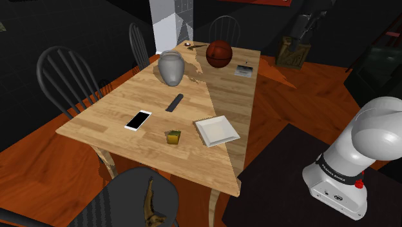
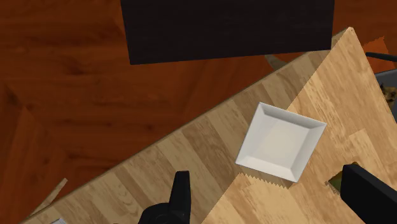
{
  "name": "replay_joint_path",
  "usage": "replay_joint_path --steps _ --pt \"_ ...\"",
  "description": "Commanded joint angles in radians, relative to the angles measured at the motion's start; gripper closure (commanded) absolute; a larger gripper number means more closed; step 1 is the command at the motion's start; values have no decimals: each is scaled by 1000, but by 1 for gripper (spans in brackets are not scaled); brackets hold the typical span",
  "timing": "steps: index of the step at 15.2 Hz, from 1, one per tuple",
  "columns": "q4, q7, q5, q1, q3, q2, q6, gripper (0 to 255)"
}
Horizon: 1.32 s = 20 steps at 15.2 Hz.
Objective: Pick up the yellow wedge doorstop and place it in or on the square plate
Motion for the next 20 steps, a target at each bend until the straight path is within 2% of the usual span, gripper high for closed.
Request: replay_joint_path --steps 1,11,16,20 --pt "0 0 0 0 0 0 0 0" --pt "-139 264 87 17 197 119 270 0" --pt "-150 400 102 13 300 242 411 0" --pt "-131 519 85 -1 383 369 518 0"
